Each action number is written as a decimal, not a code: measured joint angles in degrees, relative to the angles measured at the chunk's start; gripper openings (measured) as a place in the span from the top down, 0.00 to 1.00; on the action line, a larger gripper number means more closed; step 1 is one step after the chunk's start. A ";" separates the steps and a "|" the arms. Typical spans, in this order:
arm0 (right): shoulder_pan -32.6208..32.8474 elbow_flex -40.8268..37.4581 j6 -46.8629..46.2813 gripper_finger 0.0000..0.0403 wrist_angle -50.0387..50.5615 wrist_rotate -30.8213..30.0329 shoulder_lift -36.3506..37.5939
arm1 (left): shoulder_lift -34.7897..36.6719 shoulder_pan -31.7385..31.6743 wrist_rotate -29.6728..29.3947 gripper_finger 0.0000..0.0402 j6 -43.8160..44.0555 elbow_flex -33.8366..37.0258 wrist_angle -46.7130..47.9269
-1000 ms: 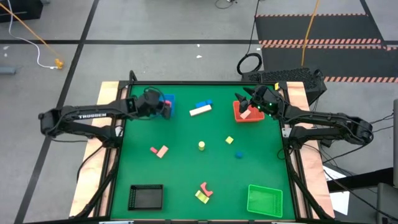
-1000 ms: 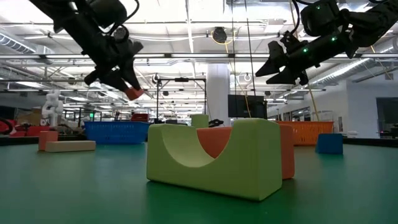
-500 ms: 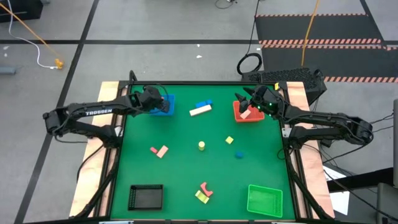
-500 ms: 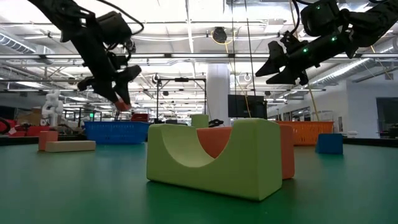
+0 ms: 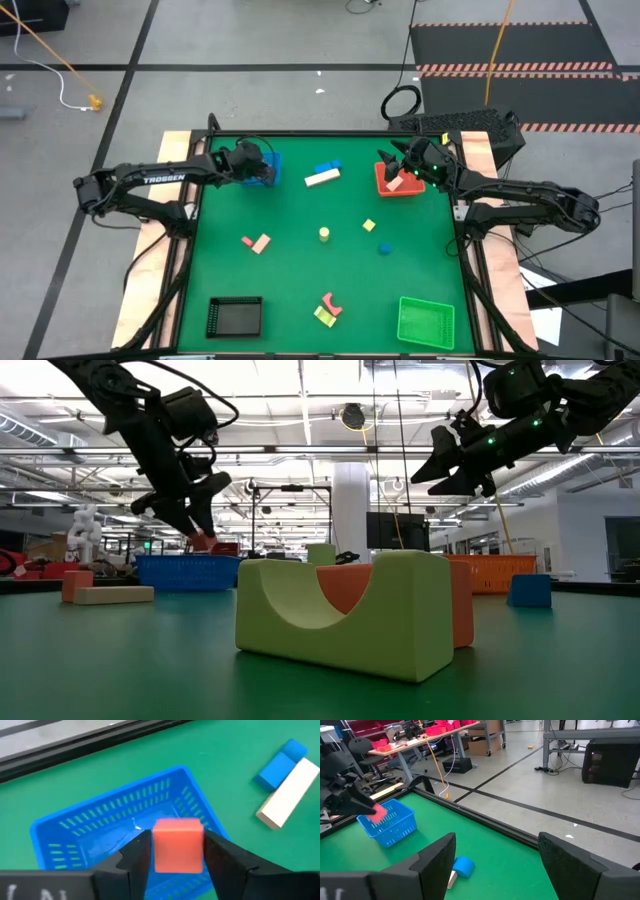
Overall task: Sort & place blocks by color
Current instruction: Put the top orange block in the blue basket, then put the top left green block in the green basket, then put the top left blue block in the black basket
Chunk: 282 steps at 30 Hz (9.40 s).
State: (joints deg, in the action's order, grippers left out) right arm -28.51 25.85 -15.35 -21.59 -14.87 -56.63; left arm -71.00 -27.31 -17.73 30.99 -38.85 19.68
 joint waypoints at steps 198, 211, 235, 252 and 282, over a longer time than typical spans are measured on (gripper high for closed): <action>41.65 -0.02 -37.43 0.74 11.17 19.56 3.28 | -39.46 36.66 5.45 0.39 -2.05 -24.57 -50.34; 66.31 -0.04 -76.71 0.74 18.65 21.06 2.01 | -39.46 30.86 5.24 0.46 -1.70 -24.52 -37.93; 79.79 -0.04 -95.00 0.14 13.60 22.31 -3.16 | -39.46 27.76 7.07 0.47 -16.30 -24.50 -33.59; 76.55 -0.04 -82.60 0.03 5.76 20.49 -3.16 | -39.41 14.10 -9.32 0.47 -11.31 -24.50 -24.39; 71.56 -0.04 -73.79 0.03 6.09 20.90 -3.16 | -39.44 12.01 -2.67 0.47 -9.65 -24.50 -17.97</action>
State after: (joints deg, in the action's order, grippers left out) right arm 43.05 25.80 -89.14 -15.51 6.02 -59.79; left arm -110.43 -15.30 -20.40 21.34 -63.35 1.71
